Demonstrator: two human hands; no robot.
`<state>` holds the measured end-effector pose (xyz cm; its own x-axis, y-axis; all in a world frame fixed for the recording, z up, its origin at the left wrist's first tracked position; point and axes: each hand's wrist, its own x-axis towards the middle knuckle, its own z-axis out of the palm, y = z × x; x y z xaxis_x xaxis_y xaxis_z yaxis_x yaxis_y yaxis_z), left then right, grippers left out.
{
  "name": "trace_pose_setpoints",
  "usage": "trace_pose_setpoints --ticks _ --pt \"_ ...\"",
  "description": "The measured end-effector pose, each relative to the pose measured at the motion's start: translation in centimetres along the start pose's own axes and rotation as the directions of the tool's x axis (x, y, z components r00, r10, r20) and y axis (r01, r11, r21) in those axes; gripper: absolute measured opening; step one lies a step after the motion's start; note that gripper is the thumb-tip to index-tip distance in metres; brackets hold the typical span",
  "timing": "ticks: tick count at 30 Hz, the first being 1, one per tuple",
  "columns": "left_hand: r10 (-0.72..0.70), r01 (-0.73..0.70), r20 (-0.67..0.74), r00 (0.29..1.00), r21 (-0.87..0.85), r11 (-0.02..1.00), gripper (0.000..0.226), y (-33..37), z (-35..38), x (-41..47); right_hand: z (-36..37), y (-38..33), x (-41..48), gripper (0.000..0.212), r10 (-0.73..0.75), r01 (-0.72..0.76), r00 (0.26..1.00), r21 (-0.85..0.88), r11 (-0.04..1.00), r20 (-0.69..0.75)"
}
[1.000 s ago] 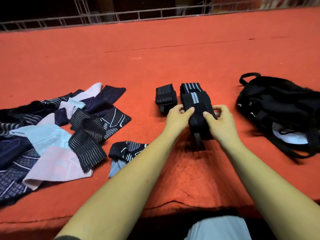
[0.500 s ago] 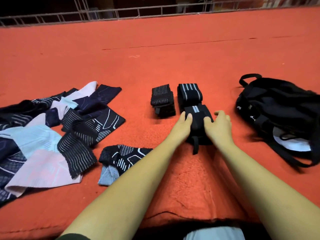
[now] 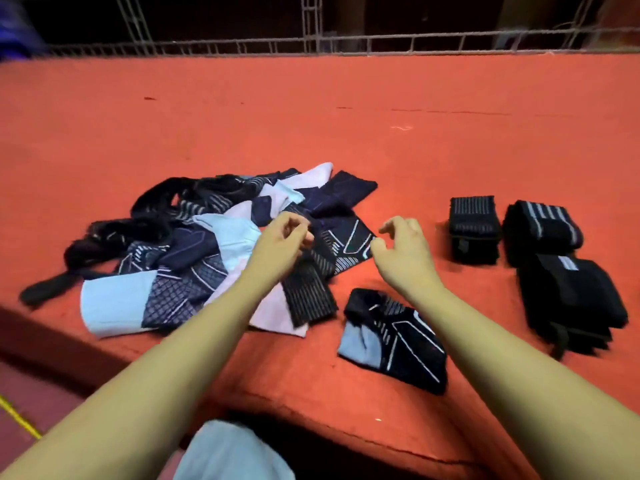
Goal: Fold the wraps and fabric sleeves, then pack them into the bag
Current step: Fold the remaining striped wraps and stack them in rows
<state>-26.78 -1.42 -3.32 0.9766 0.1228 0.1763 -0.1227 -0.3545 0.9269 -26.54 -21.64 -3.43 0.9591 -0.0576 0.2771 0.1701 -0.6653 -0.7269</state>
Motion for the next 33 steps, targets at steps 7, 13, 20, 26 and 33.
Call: trace_pose_setpoints --ticks 7,13,20,26,33 --pt "0.136 0.096 -0.389 0.911 0.522 0.848 0.017 -9.2 -15.6 2.1 11.1 -8.1 2.2 0.019 -0.11 0.109 0.974 0.015 0.994 0.196" --pt "-0.136 0.265 -0.246 0.96 0.637 0.724 0.074 -14.8 -18.0 5.2 18.5 -11.7 5.1 0.027 -0.205 0.249 0.941 -0.139 0.958 0.27" --pt "0.046 0.121 -0.221 0.974 0.683 0.72 0.069 -17.6 -17.8 4.9 26.2 -14.4 12.4 0.058 -0.199 0.259 0.909 -0.12 0.958 0.366" --pt "0.082 0.099 -0.249 0.965 0.636 0.765 0.057 -17.8 -17.7 4.9 32.8 -16.4 16.8 0.1 -0.123 0.19 0.795 -0.052 0.98 0.594" --pt "0.038 0.15 -0.317 0.948 0.547 0.824 0.051 -17.6 -17.8 4.8 34.1 -16.4 17.8 0.032 -0.214 0.361 0.809 -0.176 0.916 0.547"
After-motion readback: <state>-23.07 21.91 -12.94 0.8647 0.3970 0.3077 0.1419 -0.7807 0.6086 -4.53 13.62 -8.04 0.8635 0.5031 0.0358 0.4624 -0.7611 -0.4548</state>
